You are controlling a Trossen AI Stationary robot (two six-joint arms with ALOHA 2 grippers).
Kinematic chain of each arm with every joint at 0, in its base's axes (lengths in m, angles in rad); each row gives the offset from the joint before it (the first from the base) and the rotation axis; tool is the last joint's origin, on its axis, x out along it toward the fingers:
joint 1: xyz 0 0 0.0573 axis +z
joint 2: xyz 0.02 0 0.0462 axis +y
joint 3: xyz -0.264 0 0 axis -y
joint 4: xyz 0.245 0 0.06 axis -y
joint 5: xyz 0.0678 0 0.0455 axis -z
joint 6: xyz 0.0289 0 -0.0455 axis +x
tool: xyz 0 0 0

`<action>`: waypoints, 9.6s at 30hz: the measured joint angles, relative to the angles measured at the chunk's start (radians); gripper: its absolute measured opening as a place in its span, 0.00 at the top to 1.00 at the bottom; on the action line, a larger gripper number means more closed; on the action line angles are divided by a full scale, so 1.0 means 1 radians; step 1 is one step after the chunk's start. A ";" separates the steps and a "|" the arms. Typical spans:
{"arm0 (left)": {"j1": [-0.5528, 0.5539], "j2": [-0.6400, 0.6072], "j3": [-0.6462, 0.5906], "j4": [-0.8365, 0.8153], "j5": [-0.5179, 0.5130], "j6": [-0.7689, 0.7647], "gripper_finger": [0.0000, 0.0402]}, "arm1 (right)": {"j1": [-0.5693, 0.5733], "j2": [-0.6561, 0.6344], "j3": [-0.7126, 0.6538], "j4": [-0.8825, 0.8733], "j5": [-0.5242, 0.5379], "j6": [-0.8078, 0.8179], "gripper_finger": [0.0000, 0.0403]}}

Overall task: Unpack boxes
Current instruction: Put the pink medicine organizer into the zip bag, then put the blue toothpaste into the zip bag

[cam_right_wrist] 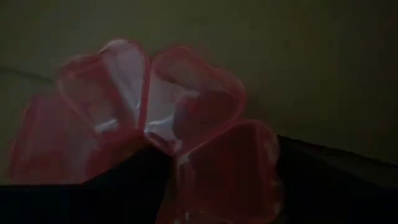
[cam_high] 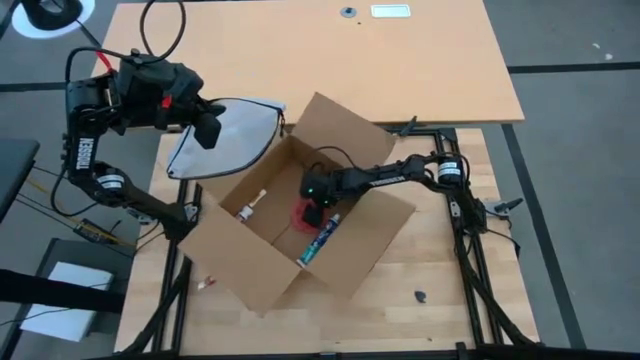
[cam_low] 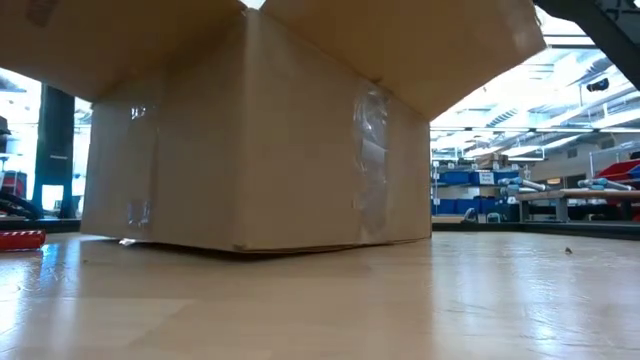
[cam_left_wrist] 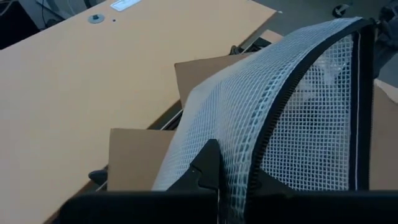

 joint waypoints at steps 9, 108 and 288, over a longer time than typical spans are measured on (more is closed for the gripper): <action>0.000 0.000 0.000 0.000 0.000 -0.001 0.99 | -0.011 0.012 0.162 -0.159 0.036 0.021 0.48; -0.033 -0.078 -0.725 0.900 0.451 -0.587 0.99 | 0.232 -0.251 0.865 -0.486 0.650 -0.467 0.21; 0.176 -0.268 -0.562 0.532 0.132 0.266 0.99 | 0.093 0.120 0.306 -1.121 -0.366 0.022 0.27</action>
